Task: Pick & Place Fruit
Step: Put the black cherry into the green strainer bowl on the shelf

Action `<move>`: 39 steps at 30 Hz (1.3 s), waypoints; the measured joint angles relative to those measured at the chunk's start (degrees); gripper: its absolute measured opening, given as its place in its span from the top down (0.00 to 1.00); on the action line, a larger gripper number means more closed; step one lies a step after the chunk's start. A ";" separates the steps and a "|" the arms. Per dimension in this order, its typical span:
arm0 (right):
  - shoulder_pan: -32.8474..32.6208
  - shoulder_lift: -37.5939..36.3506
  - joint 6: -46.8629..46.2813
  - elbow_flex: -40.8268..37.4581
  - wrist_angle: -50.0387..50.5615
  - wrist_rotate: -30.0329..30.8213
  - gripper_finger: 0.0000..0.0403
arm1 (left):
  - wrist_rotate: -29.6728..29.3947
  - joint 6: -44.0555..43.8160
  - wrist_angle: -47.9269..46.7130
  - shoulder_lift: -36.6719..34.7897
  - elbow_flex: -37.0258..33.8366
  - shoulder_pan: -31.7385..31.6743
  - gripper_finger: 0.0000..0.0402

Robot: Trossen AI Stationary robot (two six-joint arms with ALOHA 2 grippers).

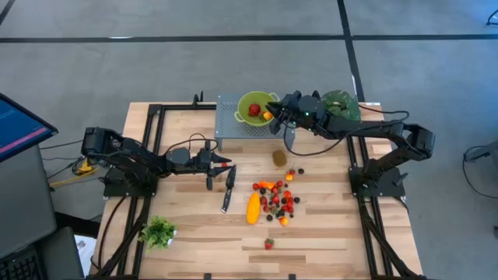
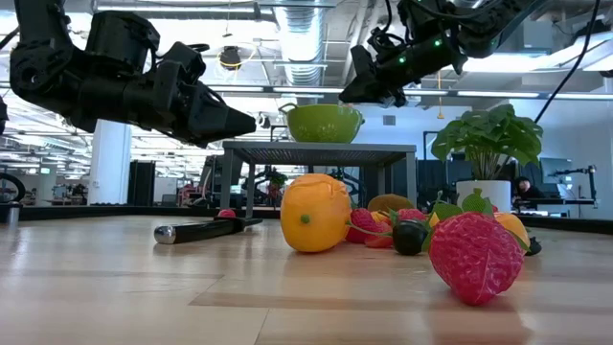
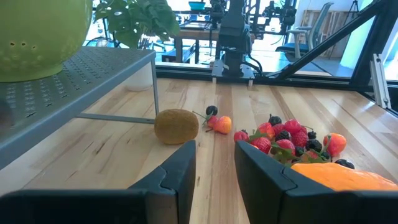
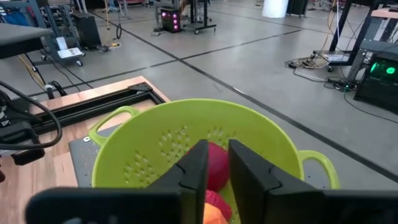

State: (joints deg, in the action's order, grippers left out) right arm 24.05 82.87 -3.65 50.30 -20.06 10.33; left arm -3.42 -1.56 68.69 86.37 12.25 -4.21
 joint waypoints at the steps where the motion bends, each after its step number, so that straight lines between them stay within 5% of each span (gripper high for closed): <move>1: 0.00 -0.01 0.02 0.00 -0.15 0.00 0.82 | 0.00 0.00 0.00 0.00 0.00 0.02 0.74; 11: -4.34 -8.21 3.69 -0.04 0.43 -0.01 0.74 | 0.04 -0.02 0.00 -0.02 0.00 0.02 0.74; 22: -17.80 -19.25 3.73 -0.02 17.68 0.24 0.79 | 0.22 -0.01 -0.01 0.00 0.00 0.01 0.74; 31: -30.34 -15.56 -8.71 -0.04 37.75 4.53 0.86 | 0.13 -0.02 -0.02 -0.01 0.00 0.01 0.74; 39: -41.36 -7.22 -21.78 -0.03 43.18 4.99 0.87 | -0.04 0.00 -0.02 0.00 0.00 0.00 0.74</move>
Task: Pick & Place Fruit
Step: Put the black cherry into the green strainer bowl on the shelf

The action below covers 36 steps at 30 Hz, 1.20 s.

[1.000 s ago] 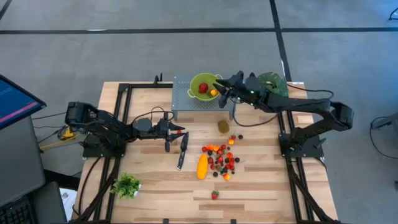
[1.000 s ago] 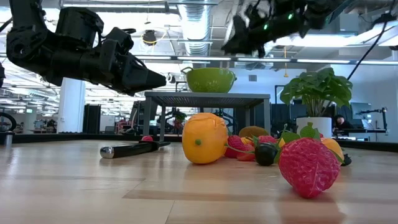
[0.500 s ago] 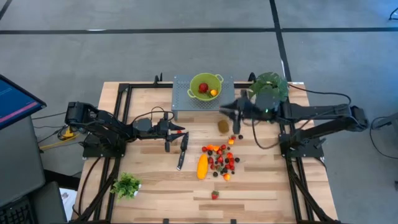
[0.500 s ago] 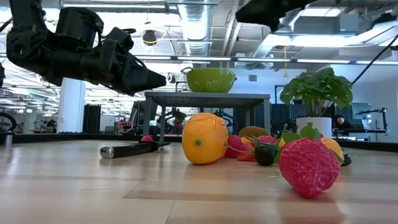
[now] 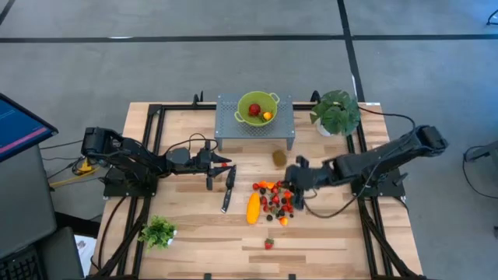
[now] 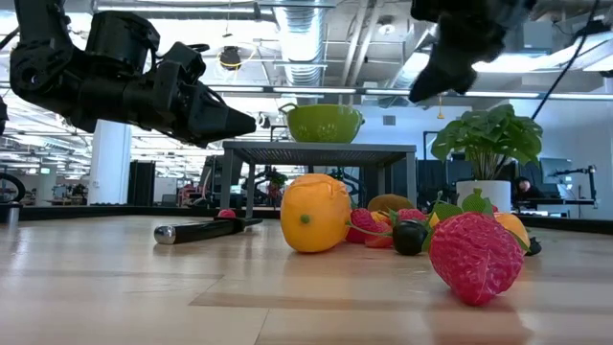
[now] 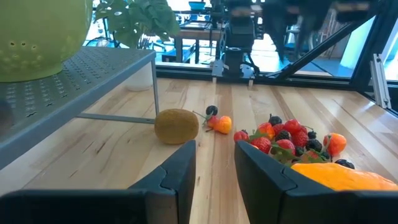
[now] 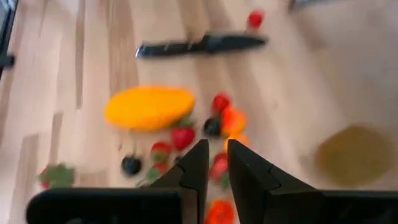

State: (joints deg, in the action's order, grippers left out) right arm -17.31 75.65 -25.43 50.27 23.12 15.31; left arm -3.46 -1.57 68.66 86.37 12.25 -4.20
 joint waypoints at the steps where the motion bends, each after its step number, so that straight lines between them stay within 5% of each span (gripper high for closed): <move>1: -1.26 0.95 -1.76 0.01 1.10 0.01 0.87 | 0.02 -0.01 0.02 0.00 0.00 0.00 0.74; 14: -12.25 8.04 -28.28 -0.03 22.59 0.00 0.87 | 0.05 -0.01 0.41 0.00 0.00 0.01 0.74; 22: -11.70 12.83 -28.72 -0.01 22.76 -1.64 0.82 | 0.11 -0.01 0.57 0.00 0.00 0.00 0.74; 36: -7.77 14.79 -22.32 -0.02 22.79 -3.41 0.56 | 0.24 -0.01 0.84 0.00 0.00 0.01 0.74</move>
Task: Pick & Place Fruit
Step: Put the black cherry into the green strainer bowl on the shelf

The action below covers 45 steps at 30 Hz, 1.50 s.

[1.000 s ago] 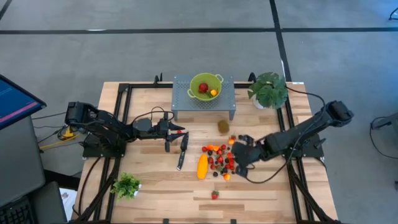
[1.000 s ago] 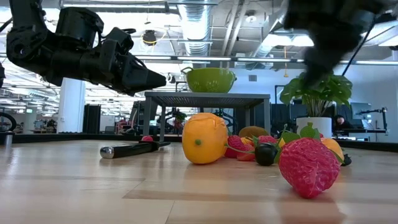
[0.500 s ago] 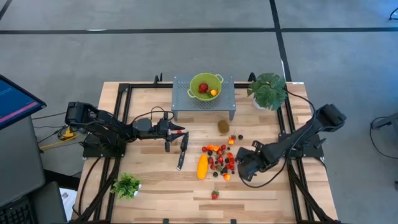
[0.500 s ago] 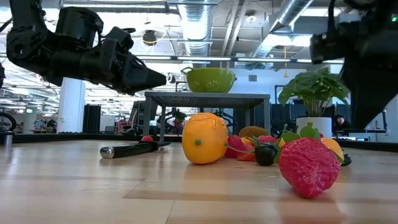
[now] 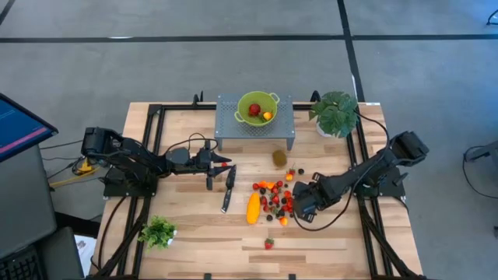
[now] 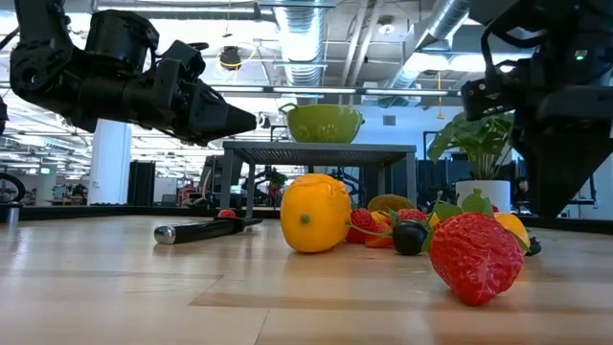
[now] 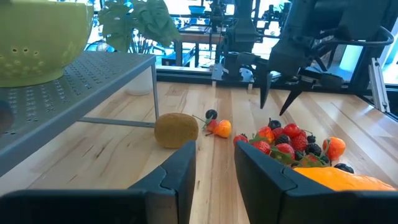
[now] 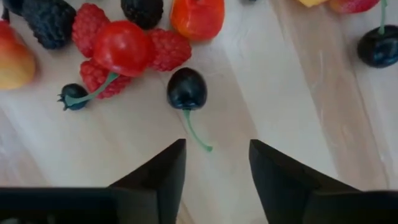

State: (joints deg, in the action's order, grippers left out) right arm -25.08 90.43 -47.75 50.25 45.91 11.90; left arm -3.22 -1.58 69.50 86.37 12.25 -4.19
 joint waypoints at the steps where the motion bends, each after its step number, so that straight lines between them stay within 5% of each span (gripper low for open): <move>1: 0.23 0.01 0.16 -0.18 -0.43 0.00 0.55 | -0.01 0.01 0.02 0.00 0.00 -0.01 0.74; 14: 0.50 1.64 2.03 -5.25 -7.40 -2.20 0.60 | -0.24 0.01 0.05 0.00 -0.01 -0.01 0.74; 31: 0.42 1.73 4.87 -5.29 -9.55 -3.21 0.98 | -0.17 0.01 0.04 0.00 0.00 -0.01 0.74; 45: 0.53 -1.42 5.48 -5.44 -9.30 2.00 1.00 | 0.02 -0.01 0.05 0.00 -0.01 -0.01 0.74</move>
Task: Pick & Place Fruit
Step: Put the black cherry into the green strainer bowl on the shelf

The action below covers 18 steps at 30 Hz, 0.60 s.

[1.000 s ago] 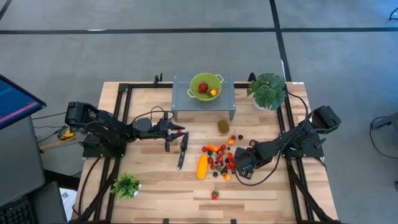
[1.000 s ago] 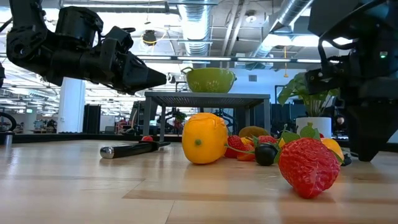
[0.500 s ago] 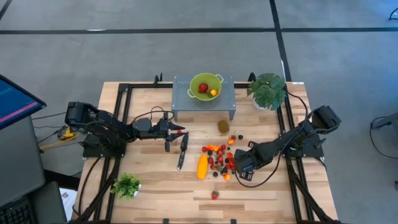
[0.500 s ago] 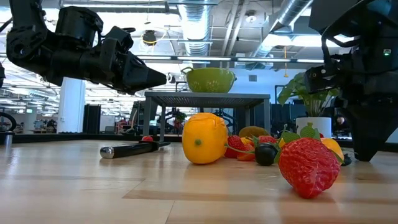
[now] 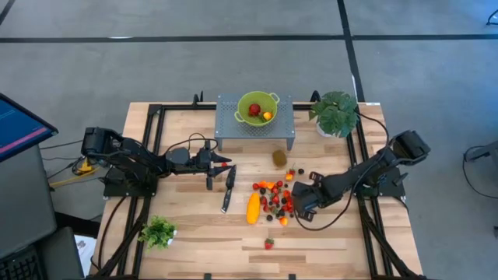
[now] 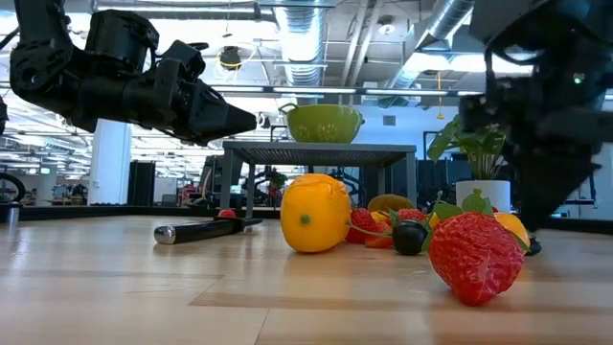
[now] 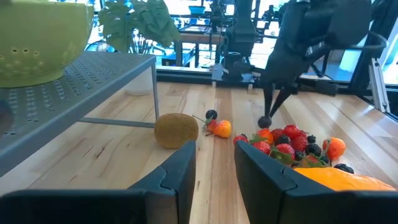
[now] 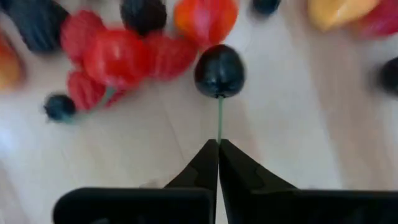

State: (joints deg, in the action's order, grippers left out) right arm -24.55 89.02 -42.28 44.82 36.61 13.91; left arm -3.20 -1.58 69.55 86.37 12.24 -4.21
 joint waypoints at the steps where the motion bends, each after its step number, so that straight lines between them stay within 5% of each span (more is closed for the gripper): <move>1: -0.11 -0.67 0.46 0.00 0.02 0.87 1.00 | 0.00 0.02 -0.01 0.00 -0.01 0.00 0.74; 10: 2.57 -7.94 12.88 4.26 -2.79 11.54 1.00 | -0.10 0.00 0.01 0.00 0.01 0.00 0.74; 18: 11.70 -11.48 34.93 10.30 -15.53 11.81 1.00 | -0.25 0.01 0.01 0.00 0.01 0.00 0.74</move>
State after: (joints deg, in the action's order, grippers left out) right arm -12.85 77.54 -7.34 55.12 21.08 25.71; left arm -3.45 -1.57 69.56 86.37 12.25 -4.21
